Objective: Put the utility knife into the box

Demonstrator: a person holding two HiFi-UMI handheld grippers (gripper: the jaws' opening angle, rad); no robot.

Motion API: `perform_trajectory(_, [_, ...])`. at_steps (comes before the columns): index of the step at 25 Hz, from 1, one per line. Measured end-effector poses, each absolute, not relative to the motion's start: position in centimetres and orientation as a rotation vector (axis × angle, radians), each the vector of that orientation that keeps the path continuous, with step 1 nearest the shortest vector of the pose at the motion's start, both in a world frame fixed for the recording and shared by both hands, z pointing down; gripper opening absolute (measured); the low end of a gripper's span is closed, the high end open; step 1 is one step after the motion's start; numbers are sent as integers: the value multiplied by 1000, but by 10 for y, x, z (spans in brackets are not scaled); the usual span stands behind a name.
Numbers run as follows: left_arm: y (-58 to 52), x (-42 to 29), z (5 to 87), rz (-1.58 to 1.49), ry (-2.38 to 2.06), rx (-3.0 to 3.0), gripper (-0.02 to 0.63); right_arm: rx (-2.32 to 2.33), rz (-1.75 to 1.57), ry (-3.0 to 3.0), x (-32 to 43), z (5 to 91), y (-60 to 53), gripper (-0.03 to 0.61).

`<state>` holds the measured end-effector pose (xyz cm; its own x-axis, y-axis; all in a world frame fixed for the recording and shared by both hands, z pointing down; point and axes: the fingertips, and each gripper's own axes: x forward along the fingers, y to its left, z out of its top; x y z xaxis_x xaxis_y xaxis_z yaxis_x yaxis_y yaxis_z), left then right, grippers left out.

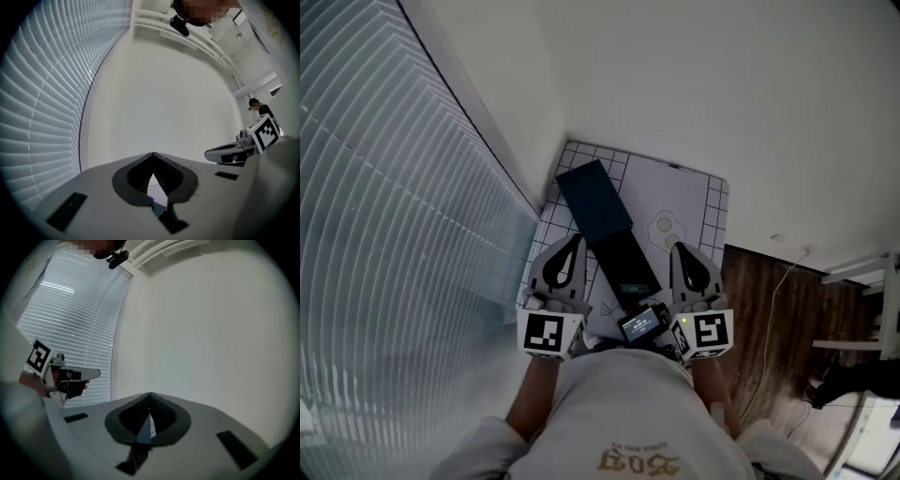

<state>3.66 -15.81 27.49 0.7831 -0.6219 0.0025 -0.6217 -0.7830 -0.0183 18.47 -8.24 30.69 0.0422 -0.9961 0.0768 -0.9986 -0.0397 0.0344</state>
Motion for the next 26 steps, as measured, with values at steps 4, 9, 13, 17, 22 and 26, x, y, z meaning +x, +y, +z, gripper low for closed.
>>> perform_trajectory(4, [-161, 29, 277, 5, 1033, -2920, 8, 2206, 38, -2133, 179, 306, -84, 6])
perform_trajectory(9, [-160, 33, 276, -8, 1048, -2954, 8, 2206, 59, -2146, 180, 306, -84, 6])
perform_trajectory(13, [-158, 34, 277, -13, 1033, -2952, 8, 2204, 65, -2140, 180, 307, -83, 6])
perform_trajectory(17, [-158, 36, 279, -19, 1032, -2961, 8, 2206, 74, -2133, 182, 309, -80, 6])
perform_trajectory(22, [-161, 37, 282, -20, 1026, -2962, 8, 2209, 77, -2125, 183, 313, -82, 6])
perform_trajectory(26, [-163, 37, 283, -21, 1024, -2963, 8, 2206, 76, -2117, 183, 313, -85, 6])
